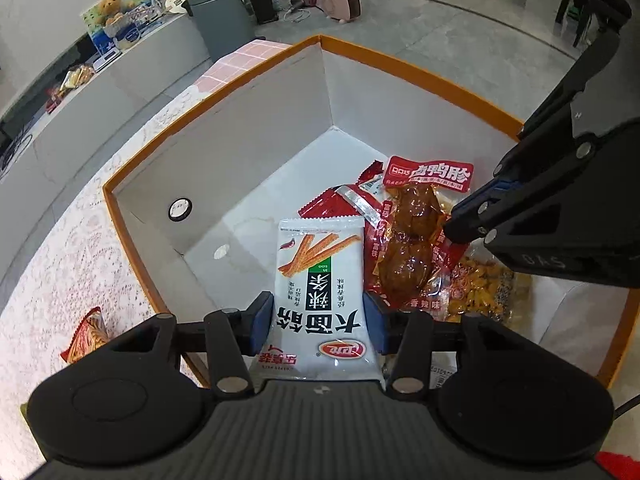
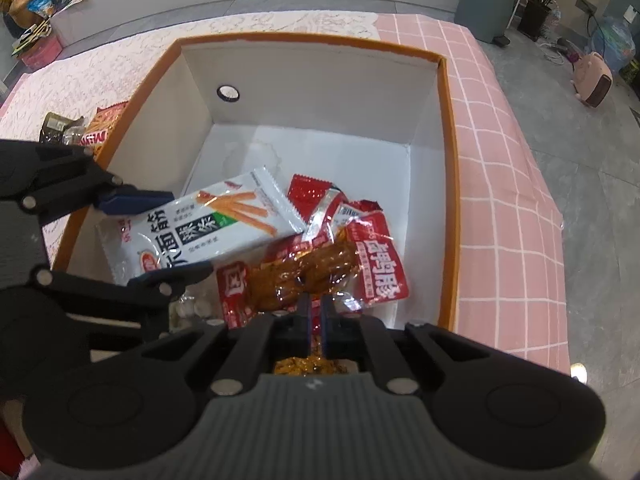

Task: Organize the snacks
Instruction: 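Carry both packets into the orange box and open both tools to release them, then withdraw both tools from the box back toward the snack pile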

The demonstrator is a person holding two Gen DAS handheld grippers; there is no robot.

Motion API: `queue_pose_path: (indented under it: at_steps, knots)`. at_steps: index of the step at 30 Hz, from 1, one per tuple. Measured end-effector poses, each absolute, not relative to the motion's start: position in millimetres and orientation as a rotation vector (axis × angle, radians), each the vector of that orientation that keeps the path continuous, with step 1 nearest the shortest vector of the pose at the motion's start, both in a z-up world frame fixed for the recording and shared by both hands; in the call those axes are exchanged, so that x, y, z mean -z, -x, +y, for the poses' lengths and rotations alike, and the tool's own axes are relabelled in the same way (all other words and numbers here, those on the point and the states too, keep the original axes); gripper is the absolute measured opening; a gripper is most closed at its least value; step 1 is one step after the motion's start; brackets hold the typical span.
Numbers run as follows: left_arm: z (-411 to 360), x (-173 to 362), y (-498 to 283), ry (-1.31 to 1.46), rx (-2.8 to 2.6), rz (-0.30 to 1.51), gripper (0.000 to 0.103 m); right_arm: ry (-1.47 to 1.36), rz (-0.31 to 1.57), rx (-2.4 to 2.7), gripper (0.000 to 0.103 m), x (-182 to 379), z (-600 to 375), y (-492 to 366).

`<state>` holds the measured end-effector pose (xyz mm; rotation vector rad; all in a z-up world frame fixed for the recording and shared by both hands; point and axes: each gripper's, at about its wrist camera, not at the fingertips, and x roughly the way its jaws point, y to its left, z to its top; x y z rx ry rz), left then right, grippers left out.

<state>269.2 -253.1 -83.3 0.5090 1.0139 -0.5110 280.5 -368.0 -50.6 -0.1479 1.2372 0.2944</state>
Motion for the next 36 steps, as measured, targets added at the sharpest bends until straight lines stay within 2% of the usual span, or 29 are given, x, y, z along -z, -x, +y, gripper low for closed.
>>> queue_pose_path:
  at_steps: [4,6,12,15,24,27,31,32,36]
  knots:
    - [-254,83,-267,-0.524,0.510,0.971,0.065,0.158,1.237,-0.300,0.002,51,-366,-280]
    - [-254,82,-264,-0.535,0.519,0.959,0.073,0.165,1.237,-0.303,0.003,52,-365,-281]
    - [-256,75,-259,-0.542,0.550,0.943,0.074,0.176,1.248,-0.305,0.009,53,-363,-280]
    - [-256,70,-256,-0.546,0.566,0.936,0.075,0.174,1.254,-0.302,0.026,53,-363,-279]
    - [-238,39,-247,-0.469,0.580,0.905,0.076,0.176,1.228,-0.291,0.042,35,-363,-270]
    - [-224,26,-242,-0.421,0.568,0.884,0.076,0.161,1.202,-0.281,0.054,24,-362,-264]
    - [-204,11,-233,-0.361,0.541,0.847,0.076,0.134,1.157,-0.260,0.061,9,-358,-253]
    - [-198,8,-230,-0.347,0.531,0.838,0.076,0.121,1.150,-0.246,0.066,6,-357,-249]
    - [-178,-4,-219,-0.296,0.481,0.793,0.076,0.062,1.105,-0.196,0.067,-5,-352,-235]
